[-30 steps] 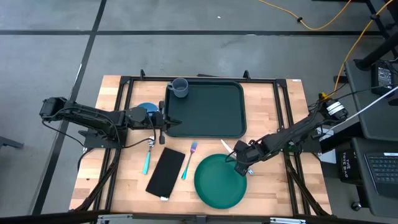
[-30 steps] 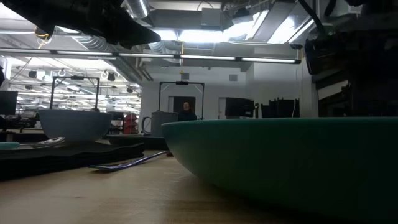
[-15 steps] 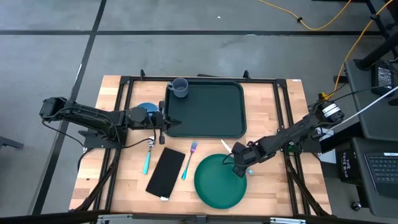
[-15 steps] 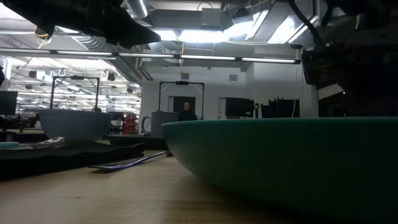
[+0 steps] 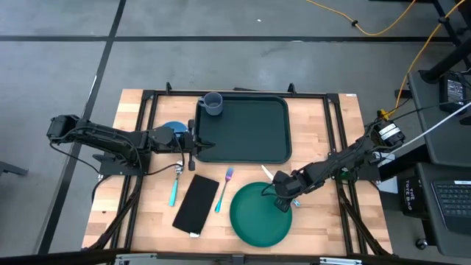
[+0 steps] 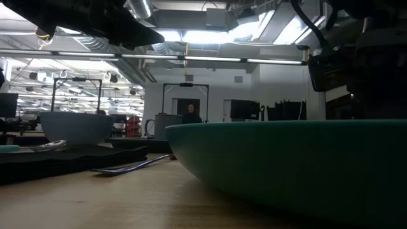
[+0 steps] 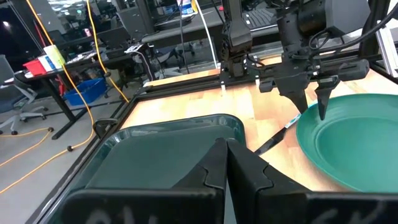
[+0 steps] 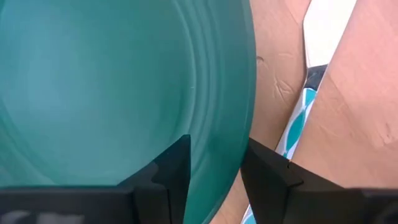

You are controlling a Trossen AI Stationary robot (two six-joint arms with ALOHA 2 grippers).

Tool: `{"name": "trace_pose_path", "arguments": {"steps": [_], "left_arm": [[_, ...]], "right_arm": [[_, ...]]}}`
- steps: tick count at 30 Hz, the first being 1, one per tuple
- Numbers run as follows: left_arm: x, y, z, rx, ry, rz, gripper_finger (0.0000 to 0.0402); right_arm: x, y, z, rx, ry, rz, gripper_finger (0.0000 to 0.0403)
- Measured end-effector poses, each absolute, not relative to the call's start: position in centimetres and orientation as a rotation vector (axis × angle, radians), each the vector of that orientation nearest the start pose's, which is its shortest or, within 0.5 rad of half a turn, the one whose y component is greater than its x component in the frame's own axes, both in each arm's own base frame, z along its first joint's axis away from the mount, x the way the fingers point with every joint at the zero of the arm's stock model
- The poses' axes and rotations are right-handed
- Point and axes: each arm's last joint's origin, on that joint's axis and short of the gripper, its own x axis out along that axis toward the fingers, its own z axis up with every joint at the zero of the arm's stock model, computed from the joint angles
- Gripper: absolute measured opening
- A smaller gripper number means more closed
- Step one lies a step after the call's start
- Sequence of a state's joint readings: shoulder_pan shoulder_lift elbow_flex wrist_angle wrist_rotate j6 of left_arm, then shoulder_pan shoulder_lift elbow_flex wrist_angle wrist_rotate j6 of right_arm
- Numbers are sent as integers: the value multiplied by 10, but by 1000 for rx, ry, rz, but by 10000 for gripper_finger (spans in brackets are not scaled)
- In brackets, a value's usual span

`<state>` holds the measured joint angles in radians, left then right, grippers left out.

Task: Set up tray
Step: Put the green plate on the black serving tray to the bottom of the gray cup

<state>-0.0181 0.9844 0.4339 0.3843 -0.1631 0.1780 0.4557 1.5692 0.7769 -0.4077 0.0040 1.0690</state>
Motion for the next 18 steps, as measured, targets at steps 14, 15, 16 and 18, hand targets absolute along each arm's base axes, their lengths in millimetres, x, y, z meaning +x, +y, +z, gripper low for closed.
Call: {"name": "trace_pose_path", "arguments": {"steps": [14,15,16,18], "left_arm": [[209,1,230,192,178,130,6],[209,1,230,192,178,130,7],[209,1,230,192,178,130,7],[209,1,230,192,178,130,8]], "right_arm": [[244,119,146,751,1217,-314,18],[244,119,146,757,1212,-316,14],[245,119,147,763,1206,-313,11],[246,120,147,777,1193,-311,11]]}}
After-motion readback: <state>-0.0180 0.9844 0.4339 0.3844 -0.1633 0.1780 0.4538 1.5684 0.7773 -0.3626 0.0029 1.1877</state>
